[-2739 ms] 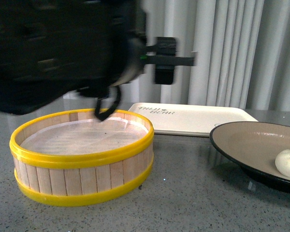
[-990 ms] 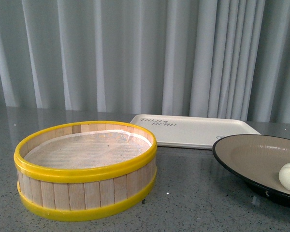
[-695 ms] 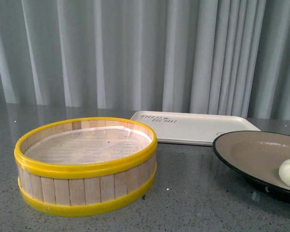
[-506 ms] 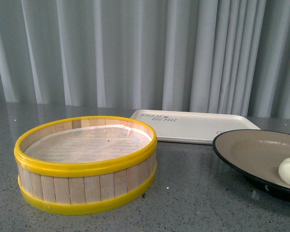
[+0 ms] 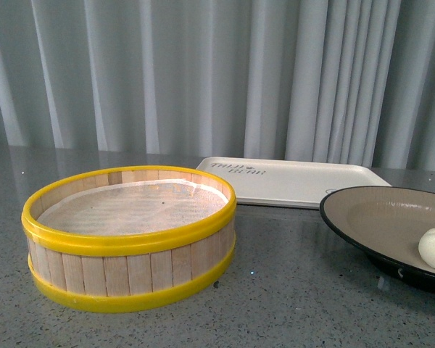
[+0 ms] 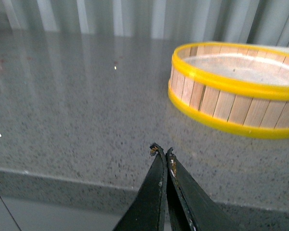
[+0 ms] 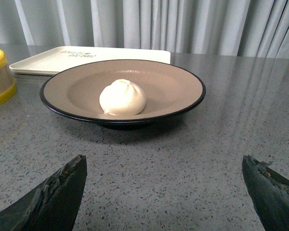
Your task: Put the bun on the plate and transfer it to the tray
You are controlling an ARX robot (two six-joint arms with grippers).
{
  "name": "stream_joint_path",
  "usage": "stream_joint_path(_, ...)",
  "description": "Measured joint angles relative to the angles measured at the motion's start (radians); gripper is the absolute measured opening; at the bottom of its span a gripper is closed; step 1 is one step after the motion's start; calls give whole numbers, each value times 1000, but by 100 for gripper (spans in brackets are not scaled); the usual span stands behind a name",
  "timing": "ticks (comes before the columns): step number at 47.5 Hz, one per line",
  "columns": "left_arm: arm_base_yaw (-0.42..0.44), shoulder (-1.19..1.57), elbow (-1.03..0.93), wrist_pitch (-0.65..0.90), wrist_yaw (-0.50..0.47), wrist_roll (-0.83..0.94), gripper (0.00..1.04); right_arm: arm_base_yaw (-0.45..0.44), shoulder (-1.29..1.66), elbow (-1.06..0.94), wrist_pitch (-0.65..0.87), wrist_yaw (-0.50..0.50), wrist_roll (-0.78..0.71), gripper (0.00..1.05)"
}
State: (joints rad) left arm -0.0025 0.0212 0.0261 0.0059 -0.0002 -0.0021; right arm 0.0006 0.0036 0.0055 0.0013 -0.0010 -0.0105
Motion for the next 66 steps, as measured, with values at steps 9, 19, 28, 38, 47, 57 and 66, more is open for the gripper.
stream_joint_path(9,0,-17,0,-5,0,0,4,0,0,0,0,0,0,96)
stream_joint_path(19,0,-18,0,-5,0,0,33,0,0,0,0,0,0,96)
stream_joint_path(28,0,-18,0,-5,0,-1,74,0,0,0,0,0,0,96)
stream_joint_path(38,0,-18,0,-5,0,0,98,0,0,0,0,0,0,96)
stream_joint_path(47,0,-18,0,-5,0,0,98,0,0,0,0,0,0,96)
stream_joint_path(57,0,-18,0,-5,0,0,98,8,114,44,66,89,-95,96)
stream_joint_path(66,0,-18,0,-5,0,0,98,-62,304,285,30,-144,-523,96)
